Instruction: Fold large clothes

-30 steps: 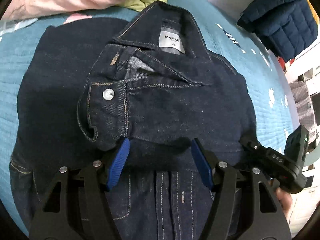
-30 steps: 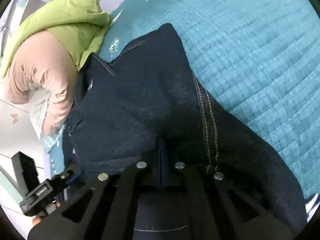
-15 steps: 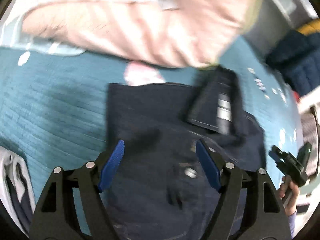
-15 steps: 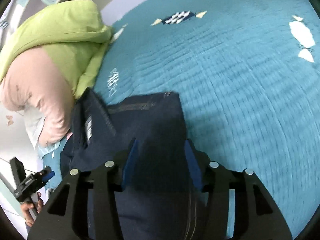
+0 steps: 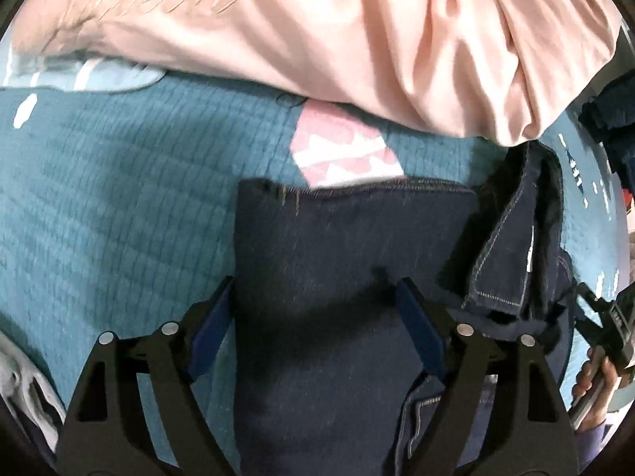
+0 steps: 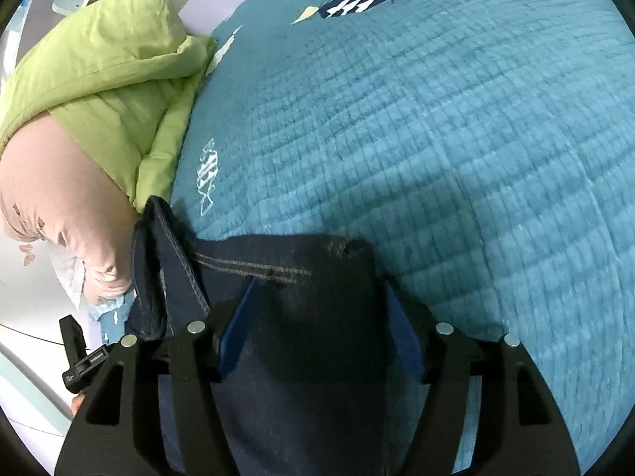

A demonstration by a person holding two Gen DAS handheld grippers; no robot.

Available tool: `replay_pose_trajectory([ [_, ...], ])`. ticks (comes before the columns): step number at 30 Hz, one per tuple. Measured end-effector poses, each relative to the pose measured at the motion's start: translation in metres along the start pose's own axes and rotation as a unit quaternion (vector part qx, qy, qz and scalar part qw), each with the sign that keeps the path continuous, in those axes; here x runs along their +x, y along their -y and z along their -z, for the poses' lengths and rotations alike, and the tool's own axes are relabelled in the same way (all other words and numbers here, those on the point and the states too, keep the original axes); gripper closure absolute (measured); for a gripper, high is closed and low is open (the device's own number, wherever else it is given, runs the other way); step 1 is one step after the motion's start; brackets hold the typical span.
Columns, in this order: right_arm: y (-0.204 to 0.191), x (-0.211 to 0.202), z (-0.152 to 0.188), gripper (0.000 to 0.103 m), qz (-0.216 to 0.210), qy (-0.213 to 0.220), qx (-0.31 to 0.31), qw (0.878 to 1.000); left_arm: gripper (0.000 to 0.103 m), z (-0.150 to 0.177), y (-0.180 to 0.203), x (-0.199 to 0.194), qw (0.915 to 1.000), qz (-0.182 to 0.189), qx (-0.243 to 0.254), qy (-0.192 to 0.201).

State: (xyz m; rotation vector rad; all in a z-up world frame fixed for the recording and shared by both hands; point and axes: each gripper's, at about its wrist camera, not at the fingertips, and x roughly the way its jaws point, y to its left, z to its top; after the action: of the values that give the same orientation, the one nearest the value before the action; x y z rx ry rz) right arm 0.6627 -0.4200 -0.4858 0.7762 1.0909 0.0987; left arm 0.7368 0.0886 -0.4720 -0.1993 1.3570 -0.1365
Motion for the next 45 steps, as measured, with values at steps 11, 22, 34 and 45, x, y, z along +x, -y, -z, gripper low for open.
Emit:
replay_pose_trajectory([
  [11,0.011,-0.006,0.001,0.086,0.001,0.001,-0.019,1.000,0.053,-0.008,0.020,0.004,0.9983,-0.049,0.023,0.021],
  [22,-0.040,-0.069,0.021,0.095,-0.048,0.059,-0.080,0.994,0.093,0.021,0.021,-0.074,0.9926,0.002,0.055,0.108],
  [34,-0.082,-0.172,0.094,0.096,-0.076,0.081,-0.118,0.987,0.094,0.110,0.025,-0.171,0.9838,0.044,0.067,0.161],
  [45,-0.058,-0.247,0.212,0.096,-0.056,0.053,-0.137,0.988,0.094,0.251,-0.018,-0.223,0.9837,0.063,0.041,0.163],
])
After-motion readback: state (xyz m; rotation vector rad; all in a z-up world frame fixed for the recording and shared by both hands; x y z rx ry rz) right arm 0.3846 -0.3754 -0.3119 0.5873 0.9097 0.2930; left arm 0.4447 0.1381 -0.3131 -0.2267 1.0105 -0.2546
